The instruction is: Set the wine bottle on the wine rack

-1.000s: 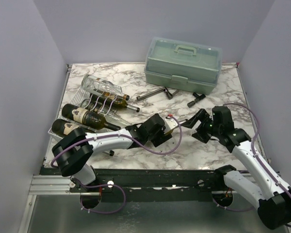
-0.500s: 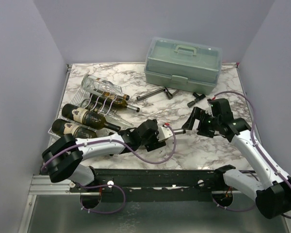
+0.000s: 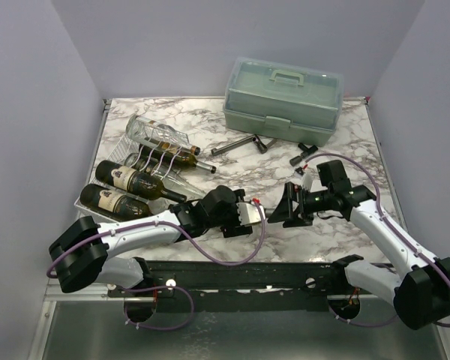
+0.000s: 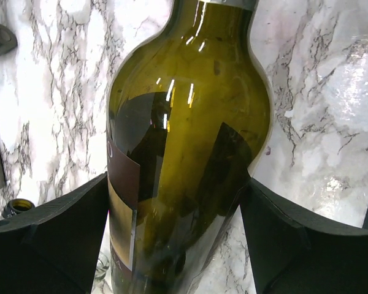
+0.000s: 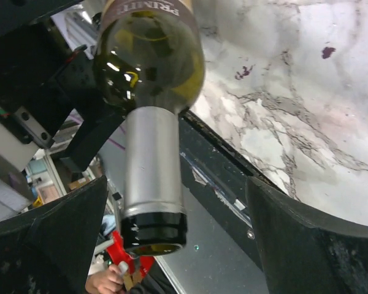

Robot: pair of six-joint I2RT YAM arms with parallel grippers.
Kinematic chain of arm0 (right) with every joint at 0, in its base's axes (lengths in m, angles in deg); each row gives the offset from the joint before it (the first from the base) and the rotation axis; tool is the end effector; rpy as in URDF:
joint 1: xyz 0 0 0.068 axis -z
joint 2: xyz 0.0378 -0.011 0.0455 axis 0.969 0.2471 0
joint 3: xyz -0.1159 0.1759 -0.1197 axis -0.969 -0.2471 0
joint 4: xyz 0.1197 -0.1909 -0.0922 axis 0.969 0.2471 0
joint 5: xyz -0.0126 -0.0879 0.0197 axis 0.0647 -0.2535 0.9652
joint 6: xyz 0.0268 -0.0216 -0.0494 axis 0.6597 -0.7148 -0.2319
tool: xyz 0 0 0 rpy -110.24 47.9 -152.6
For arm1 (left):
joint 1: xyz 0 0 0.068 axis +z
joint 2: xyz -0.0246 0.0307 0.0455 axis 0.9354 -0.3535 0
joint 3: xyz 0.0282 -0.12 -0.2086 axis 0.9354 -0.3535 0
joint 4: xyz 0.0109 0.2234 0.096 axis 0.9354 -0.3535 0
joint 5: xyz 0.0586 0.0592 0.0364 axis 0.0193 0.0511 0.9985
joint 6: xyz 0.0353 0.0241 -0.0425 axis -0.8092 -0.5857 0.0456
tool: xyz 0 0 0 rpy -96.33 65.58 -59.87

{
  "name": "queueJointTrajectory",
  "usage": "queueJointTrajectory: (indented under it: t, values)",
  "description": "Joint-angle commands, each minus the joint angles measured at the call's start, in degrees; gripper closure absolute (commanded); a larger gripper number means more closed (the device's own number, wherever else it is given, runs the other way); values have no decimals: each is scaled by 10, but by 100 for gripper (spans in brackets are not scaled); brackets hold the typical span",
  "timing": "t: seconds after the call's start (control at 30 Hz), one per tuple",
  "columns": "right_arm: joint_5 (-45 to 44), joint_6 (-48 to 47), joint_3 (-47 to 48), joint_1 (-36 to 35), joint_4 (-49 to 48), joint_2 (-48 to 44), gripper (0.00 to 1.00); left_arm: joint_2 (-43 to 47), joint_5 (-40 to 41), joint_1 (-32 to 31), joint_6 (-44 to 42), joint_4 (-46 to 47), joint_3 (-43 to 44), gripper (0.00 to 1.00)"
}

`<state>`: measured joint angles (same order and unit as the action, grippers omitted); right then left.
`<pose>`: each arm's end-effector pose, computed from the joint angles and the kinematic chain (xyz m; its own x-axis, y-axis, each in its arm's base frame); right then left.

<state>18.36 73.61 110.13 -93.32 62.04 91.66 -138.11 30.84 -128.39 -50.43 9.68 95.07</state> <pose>0.1746 0.0890 0.2067 -0.9808 0.0103 -0.1949 -0.1486 0.6079 0.7800 0.1387 -0.2355 0.1915 0.1391 0.6767 -0.7230 0.9166 0.1884 0.3526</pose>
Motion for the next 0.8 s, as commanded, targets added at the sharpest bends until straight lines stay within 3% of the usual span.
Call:
queueJointTrajectory:
  t: [0.0, 0.13, 0.27, 0.77]
  values:
    - [62, -14, -2, -2, -17, 2, 6, 22, -37, -6, -23, 16, 0, 100]
    - [64, -8, -12, -4, -32, 13, 11, 20, -45, -11, -25, 12, 2, 100]
    - [51, -4, -11, -9, -36, 33, 24, 16, -40, -18, -29, 6, 4, 100]
    - [2, 54, -56, -38, -108, 39, 38, -2, -29, -22, -22, 1, 13, 100]
